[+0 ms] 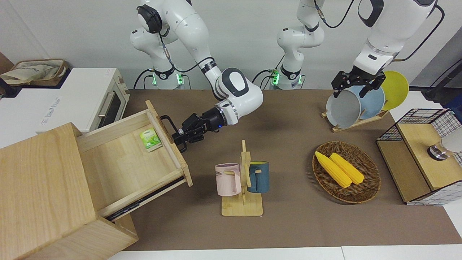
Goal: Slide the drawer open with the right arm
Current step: 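Pull the handle with the right gripper, sliding the drawer toward the robot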
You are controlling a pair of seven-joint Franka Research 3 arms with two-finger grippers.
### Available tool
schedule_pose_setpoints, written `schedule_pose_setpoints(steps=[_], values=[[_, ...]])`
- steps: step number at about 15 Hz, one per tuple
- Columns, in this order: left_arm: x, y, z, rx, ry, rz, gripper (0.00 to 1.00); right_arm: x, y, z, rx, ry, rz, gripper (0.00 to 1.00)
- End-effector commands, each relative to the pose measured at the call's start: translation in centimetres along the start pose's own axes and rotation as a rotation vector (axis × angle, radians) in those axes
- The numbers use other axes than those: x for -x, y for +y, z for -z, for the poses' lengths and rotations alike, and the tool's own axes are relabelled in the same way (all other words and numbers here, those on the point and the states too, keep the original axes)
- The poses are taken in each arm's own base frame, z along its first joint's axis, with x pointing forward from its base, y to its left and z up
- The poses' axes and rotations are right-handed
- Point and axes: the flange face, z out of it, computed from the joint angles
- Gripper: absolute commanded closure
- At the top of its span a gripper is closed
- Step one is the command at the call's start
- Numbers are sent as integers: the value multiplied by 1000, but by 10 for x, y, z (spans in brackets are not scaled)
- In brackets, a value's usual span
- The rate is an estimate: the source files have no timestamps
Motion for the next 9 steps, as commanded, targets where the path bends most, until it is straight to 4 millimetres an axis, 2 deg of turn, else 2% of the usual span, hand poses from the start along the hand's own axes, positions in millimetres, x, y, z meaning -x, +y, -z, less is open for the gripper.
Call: schedule_pose_setpoints(steps=[1, 3, 5, 9], values=[[-1, -1, 4, -16, -5, -11, 7, 0, 5, 14, -40, 5, -1, 15], [-1, -1, 4, -16, -5, -11, 7, 2, 11, 28, -92, -3, -12, 15], [-1, -1, 4, -16, -5, -11, 7, 6, 30, 47, -177, -20, -44, 15], [-1, -1, 4, -16, -5, -11, 7, 22, 83, 68, -409, -91, -128, 15]])
